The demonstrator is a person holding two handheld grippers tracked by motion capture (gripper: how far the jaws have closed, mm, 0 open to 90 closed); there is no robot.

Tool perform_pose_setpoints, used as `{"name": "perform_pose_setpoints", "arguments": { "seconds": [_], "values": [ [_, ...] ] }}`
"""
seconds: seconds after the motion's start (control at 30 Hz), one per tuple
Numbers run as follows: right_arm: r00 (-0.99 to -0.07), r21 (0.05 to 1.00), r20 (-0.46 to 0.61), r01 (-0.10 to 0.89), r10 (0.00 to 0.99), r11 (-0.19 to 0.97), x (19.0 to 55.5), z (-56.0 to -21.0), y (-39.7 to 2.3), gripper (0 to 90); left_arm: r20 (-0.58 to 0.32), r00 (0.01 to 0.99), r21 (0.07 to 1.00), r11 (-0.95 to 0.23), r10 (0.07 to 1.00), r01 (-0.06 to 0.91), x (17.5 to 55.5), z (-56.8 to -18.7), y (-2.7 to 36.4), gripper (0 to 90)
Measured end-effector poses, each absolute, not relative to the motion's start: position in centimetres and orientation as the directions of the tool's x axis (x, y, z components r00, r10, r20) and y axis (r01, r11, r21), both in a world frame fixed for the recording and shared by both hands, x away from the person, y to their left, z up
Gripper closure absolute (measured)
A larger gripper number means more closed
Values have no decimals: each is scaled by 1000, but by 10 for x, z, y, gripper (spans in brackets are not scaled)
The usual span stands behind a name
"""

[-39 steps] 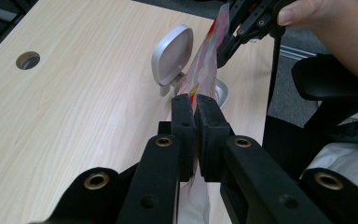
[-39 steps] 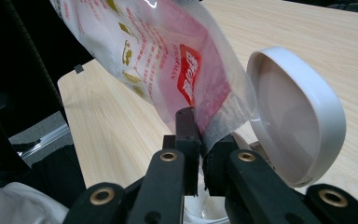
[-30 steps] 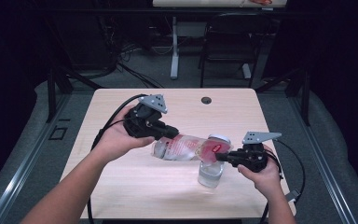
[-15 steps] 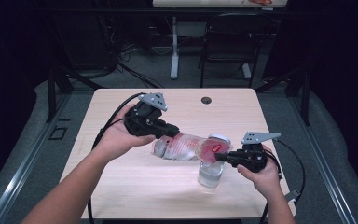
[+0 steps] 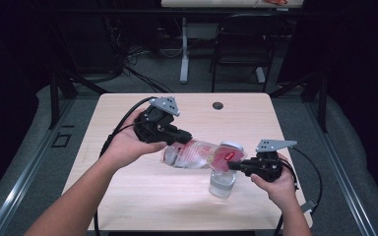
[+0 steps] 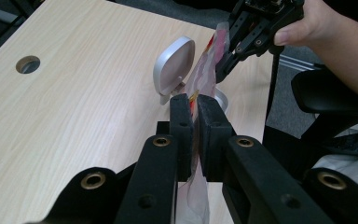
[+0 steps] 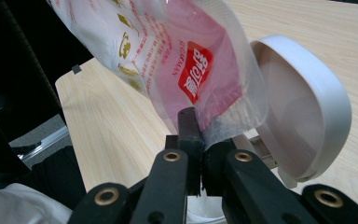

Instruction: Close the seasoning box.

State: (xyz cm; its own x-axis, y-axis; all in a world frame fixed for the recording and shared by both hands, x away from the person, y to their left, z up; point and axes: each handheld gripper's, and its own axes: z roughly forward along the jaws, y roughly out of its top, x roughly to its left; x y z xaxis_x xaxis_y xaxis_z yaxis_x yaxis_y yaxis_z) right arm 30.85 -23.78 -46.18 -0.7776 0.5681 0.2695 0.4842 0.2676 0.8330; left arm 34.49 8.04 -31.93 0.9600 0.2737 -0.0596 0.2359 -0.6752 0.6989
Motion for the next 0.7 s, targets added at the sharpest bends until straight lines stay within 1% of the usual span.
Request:
{"name": "perform_pose_setpoints", "arguments": {
  "seconds": [0.7],
  "values": [
    [-774,834,291,493,562,247,310,-466,-241,895,-66,961,707,-667,270,236,349,-318,75,851]
  ]
}}
